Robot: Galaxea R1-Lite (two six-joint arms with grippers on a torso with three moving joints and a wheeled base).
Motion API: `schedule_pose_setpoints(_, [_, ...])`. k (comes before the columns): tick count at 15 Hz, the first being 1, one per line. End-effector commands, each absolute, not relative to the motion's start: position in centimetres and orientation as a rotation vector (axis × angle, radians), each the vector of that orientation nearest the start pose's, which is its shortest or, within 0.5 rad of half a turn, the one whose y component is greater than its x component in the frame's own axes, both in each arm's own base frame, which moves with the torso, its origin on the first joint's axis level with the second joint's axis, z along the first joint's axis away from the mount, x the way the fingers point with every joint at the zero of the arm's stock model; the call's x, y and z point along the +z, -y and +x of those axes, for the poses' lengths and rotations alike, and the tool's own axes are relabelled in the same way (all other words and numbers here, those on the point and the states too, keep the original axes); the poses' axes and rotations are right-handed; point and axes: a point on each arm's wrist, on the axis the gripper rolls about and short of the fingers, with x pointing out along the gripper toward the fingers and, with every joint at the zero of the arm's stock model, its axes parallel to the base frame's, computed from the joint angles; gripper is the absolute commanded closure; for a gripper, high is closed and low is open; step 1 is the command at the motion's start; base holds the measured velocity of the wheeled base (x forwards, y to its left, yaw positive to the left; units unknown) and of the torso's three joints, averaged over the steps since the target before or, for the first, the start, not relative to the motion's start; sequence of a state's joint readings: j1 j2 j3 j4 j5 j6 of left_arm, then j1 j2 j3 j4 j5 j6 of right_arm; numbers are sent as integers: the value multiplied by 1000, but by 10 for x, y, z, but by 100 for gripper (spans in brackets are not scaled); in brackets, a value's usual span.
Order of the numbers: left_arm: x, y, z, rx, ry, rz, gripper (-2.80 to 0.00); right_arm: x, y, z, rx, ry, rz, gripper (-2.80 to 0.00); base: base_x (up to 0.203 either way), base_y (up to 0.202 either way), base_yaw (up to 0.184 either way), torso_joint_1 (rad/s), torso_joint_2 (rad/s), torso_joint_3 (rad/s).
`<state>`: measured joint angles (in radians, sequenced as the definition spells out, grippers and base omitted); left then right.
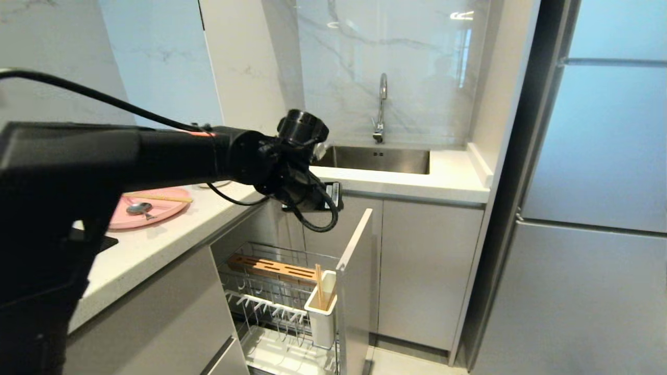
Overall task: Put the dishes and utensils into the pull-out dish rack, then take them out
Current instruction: Open the cupboard, then pick up the bowl and place it in the cupboard
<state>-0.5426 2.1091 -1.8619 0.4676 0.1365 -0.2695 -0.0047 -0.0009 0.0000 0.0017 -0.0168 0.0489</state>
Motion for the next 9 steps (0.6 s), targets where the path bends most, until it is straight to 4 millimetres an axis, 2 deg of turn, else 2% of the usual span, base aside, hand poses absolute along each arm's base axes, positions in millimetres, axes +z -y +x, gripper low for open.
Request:
schedule_pose_setpoints(1, [269,196,331,-299,-618,-59,0,75,0,-23,-22,-3,49,0,0,0,0,0,0,0])
schedule_pose_setpoints(4, [328,157,279,-286,-475,-121,0,75,0,-23,-22,-3,49,0,0,0,0,0,0,0])
schedule_pose_setpoints(6, [361,126,237,-259,-370,-159,0,75,0,-23,-22,-3,49,0,0,0,0,0,0,0])
schedule_pose_setpoints(9, [392,78,169,-192,-217,-185,0,75,0,-23,-22,-3,49,0,0,0,0,0,0,0])
